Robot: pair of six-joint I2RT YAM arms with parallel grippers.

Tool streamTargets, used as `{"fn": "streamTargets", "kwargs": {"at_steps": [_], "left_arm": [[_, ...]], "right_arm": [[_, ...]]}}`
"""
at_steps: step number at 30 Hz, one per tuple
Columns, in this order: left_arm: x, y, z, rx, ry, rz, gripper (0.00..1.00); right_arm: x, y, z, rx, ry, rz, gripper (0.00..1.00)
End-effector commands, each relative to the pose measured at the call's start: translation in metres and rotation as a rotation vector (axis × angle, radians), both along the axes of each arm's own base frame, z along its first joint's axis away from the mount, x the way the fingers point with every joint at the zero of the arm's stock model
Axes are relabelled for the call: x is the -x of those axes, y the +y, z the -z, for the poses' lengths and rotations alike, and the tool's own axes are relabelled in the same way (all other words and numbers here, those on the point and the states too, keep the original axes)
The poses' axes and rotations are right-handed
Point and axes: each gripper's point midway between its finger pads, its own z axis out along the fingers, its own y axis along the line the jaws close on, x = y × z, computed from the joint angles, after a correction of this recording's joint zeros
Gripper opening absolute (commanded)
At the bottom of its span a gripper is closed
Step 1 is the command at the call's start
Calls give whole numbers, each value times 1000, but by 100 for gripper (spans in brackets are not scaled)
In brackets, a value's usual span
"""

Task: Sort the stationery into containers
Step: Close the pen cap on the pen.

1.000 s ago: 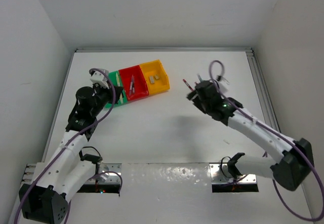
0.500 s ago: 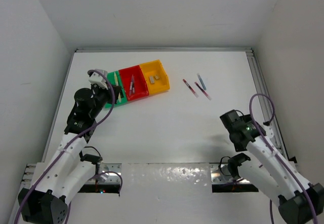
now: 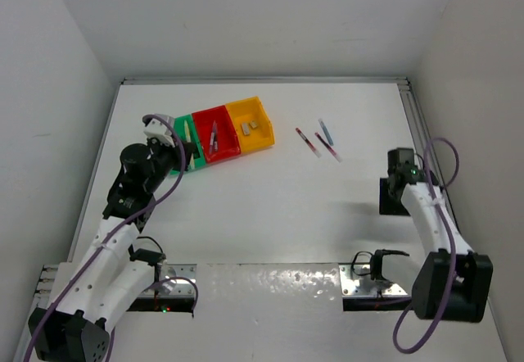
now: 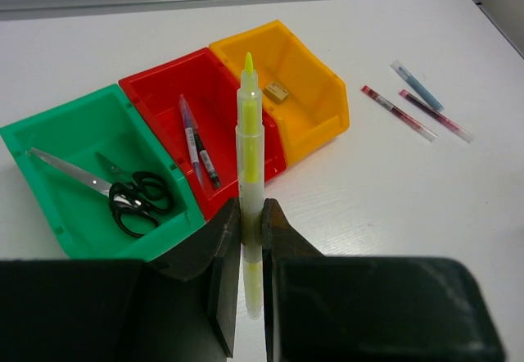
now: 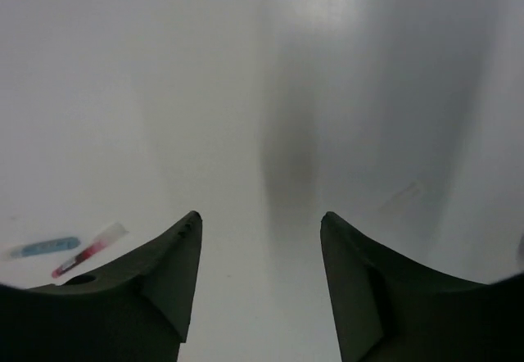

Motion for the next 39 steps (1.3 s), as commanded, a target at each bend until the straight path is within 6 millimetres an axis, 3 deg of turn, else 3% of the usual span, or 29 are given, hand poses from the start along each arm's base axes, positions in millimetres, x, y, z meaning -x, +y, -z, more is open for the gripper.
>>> {"fn": "streamTargets", "kwargs": {"at_steps": [1, 2, 6, 9, 11, 13, 15, 25, 33, 39], "left_arm": [[1, 6, -19, -2, -46, -23, 0], [1, 7, -17, -2, -42, -28, 0], [-1, 8, -15, -5, -33, -37, 0], [-3, 9, -13, -2, -30, -41, 0], [-4, 7, -14, 6, -35, -39, 0], [-5, 5, -13, 11, -34, -32, 0], [-6, 6, -15, 12, -37, -34, 0], [-6, 8, -13, 11, -27, -47, 0], [-7, 10, -15, 6, -27, -55, 0], [-7, 11, -16, 9, -27, -60, 0]], "right_arm": [[2, 33, 15, -298, -162, 114, 55], [12, 32, 25, -311, -158, 176, 53], [46, 18, 22, -222, -62, 232, 54], [56, 16, 21, -201, -16, 233, 54], [64, 20, 35, -219, 17, 236, 51], [69, 29, 50, -273, 36, 260, 43], [71, 35, 57, -296, 48, 261, 41], [85, 38, 77, -263, 121, 233, 41], [83, 30, 93, -218, 105, 215, 39], [98, 27, 107, -195, 150, 226, 19]]}}
